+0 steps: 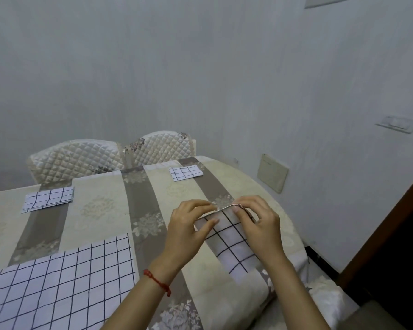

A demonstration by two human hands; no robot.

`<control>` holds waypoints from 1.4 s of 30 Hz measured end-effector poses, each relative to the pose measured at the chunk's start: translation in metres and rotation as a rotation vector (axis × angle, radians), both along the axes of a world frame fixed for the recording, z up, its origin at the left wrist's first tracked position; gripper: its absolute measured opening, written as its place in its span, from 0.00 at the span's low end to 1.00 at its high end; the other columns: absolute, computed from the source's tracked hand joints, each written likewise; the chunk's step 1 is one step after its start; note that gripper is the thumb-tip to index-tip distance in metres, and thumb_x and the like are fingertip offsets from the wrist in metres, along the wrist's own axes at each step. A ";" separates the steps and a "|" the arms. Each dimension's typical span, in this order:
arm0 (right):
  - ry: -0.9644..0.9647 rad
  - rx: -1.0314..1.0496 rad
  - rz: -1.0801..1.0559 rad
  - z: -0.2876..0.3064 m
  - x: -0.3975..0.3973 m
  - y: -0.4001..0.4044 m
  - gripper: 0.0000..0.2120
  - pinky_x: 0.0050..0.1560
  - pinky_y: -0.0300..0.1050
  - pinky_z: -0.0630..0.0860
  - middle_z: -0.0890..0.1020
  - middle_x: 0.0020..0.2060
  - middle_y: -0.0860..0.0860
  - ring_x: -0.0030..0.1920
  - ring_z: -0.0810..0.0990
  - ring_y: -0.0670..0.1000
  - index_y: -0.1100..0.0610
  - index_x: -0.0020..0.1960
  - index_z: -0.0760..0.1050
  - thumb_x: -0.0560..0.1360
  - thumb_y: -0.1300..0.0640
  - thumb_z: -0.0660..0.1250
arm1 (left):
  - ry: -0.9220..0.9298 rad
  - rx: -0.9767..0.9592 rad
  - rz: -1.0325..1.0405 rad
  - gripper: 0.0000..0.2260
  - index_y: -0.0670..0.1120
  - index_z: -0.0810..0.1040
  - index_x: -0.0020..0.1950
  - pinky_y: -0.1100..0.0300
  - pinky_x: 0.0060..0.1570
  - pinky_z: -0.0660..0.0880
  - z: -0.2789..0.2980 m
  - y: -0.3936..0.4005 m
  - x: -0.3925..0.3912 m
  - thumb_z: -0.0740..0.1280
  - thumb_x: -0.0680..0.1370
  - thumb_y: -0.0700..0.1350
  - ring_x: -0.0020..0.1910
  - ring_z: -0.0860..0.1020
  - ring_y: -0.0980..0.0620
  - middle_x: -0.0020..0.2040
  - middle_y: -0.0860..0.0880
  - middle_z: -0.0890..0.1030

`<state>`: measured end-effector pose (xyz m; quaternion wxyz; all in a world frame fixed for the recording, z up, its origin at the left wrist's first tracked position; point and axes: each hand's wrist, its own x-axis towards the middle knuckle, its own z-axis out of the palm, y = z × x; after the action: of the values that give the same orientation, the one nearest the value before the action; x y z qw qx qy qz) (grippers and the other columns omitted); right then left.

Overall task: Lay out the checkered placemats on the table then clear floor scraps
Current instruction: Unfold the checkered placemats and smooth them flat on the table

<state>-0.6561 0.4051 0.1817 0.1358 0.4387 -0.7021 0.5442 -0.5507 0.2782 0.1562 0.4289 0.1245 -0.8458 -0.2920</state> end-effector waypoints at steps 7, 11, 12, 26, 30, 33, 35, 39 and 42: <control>-0.153 0.105 0.161 0.015 -0.017 0.006 0.06 0.42 0.27 0.71 0.82 0.33 0.40 0.41 0.79 0.38 0.51 0.39 0.81 0.71 0.61 0.70 | -0.034 0.281 -0.113 0.03 0.44 0.83 0.41 0.66 0.40 0.75 0.023 0.013 -0.024 0.70 0.73 0.42 0.41 0.80 0.54 0.38 0.49 0.84; -0.360 0.311 0.224 0.006 -0.042 0.021 0.13 0.33 0.32 0.69 0.77 0.24 0.42 0.28 0.73 0.39 0.48 0.27 0.75 0.68 0.58 0.73 | 0.047 0.367 -0.036 0.05 0.47 0.82 0.36 0.60 0.38 0.74 0.030 0.004 -0.030 0.70 0.72 0.44 0.35 0.78 0.52 0.34 0.50 0.82; -0.410 0.346 0.236 0.002 -0.049 0.026 0.12 0.33 0.35 0.70 0.77 0.24 0.43 0.29 0.74 0.41 0.51 0.27 0.76 0.68 0.58 0.73 | 0.079 0.394 -0.014 0.05 0.50 0.81 0.35 0.62 0.38 0.73 0.033 0.001 -0.030 0.70 0.72 0.44 0.35 0.78 0.55 0.34 0.51 0.82; -0.596 0.054 0.143 0.002 -0.072 0.021 0.16 0.29 0.34 0.66 0.70 0.21 0.43 0.25 0.67 0.43 0.54 0.26 0.71 0.71 0.62 0.70 | 0.106 0.613 0.353 0.10 0.47 0.75 0.54 0.59 0.48 0.72 0.011 -0.006 -0.047 0.68 0.74 0.42 0.47 0.74 0.53 0.50 0.50 0.76; -0.575 0.074 0.120 0.000 -0.066 0.015 0.23 0.27 0.36 0.55 0.60 0.21 0.44 0.27 0.57 0.45 0.52 0.25 0.59 0.69 0.60 0.71 | 0.037 0.539 0.215 0.05 0.49 0.77 0.38 0.63 0.37 0.70 0.008 0.019 -0.054 0.67 0.74 0.43 0.36 0.76 0.53 0.37 0.49 0.80; -0.407 0.225 0.070 0.000 -0.065 0.011 0.22 0.27 0.35 0.57 0.66 0.19 0.45 0.26 0.60 0.44 0.52 0.23 0.63 0.69 0.57 0.72 | -0.091 0.758 0.086 0.12 0.48 0.78 0.34 0.57 0.35 0.75 0.015 0.039 -0.063 0.65 0.75 0.51 0.33 0.78 0.51 0.33 0.49 0.80; -0.254 0.329 0.041 -0.001 -0.064 0.011 0.21 0.29 0.38 0.60 0.68 0.21 0.47 0.26 0.63 0.45 0.48 0.24 0.64 0.69 0.55 0.71 | -0.139 0.940 0.057 0.17 0.44 0.80 0.35 0.59 0.33 0.75 0.020 0.043 -0.069 0.64 0.75 0.55 0.31 0.79 0.51 0.31 0.48 0.81; -0.106 0.443 0.024 -0.009 -0.065 0.011 0.20 0.32 0.44 0.62 0.68 0.24 0.46 0.28 0.64 0.47 0.47 0.26 0.63 0.70 0.51 0.70 | -0.204 1.072 0.027 0.15 0.41 0.79 0.35 0.62 0.30 0.74 0.024 0.038 -0.076 0.67 0.74 0.52 0.29 0.78 0.52 0.31 0.47 0.80; -0.135 0.483 0.059 -0.012 -0.066 0.013 0.14 0.33 0.42 0.65 0.73 0.26 0.48 0.29 0.67 0.47 0.54 0.30 0.72 0.69 0.50 0.70 | -0.225 1.071 0.001 0.10 0.42 0.76 0.32 0.62 0.30 0.75 0.020 0.035 -0.078 0.66 0.74 0.41 0.29 0.78 0.53 0.32 0.45 0.80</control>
<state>-0.7221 0.4182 0.1700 -0.0361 0.4414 -0.8061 0.3925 -0.6286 0.3134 0.1766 0.2124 0.3561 -0.6195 -0.6666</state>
